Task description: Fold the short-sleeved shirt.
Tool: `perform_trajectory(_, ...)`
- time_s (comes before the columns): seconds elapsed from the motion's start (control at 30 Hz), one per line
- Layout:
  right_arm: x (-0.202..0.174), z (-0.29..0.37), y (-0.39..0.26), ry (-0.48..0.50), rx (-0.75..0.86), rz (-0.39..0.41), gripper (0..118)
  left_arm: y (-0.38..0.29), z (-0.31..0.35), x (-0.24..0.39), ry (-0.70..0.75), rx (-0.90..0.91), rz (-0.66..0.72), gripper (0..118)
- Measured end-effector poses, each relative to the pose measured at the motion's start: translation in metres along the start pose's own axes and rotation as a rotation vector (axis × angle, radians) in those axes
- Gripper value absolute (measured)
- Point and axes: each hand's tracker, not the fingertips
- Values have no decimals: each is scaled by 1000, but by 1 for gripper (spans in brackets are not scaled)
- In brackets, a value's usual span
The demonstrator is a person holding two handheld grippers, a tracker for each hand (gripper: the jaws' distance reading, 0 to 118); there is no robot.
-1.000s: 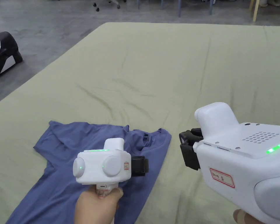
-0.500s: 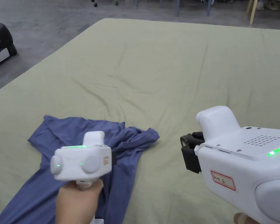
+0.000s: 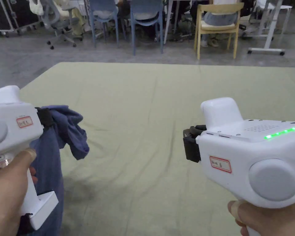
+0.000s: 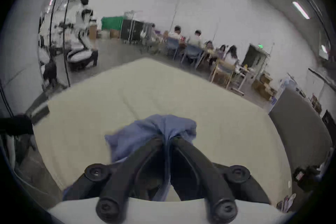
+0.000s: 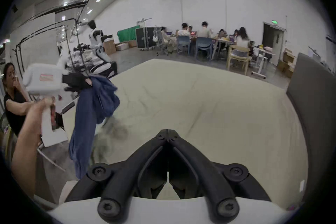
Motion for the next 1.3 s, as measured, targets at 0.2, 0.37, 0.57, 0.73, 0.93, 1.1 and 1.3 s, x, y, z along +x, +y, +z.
perform_trajectory(0.2, 44, 93, -4, -206, 78, -16, 2, 20, 29, 129, -216, 38, -132, 1)
perform_trajectory(0.37, 95, 179, -28, -390, 103, -91, 2, -29, 20, 260, -408, -69, -245, 1)
perform_trajectory(0.57, 145, 261, -74, -584, 95, -179, 2, -150, -3, 397, -595, -311, -365, 1)
perform_trajectory(0.73, 168, 278, -104, -660, 38, -197, 2, -279, -24, 459, -620, -587, -525, 1)
perform_trajectory(0.93, 172, 256, -119, -592, -13, -218, 2, -335, -37, 448, -588, -641, -448, 118)
perform_trajectory(1.1, 168, 232, -111, -471, 27, -232, 2, -218, -5, 388, -778, -386, -228, 118)
perform_trajectory(1.3, 155, 188, -104, -342, 69, -244, 3, -121, 68, 253, -462, -95, -361, 118)
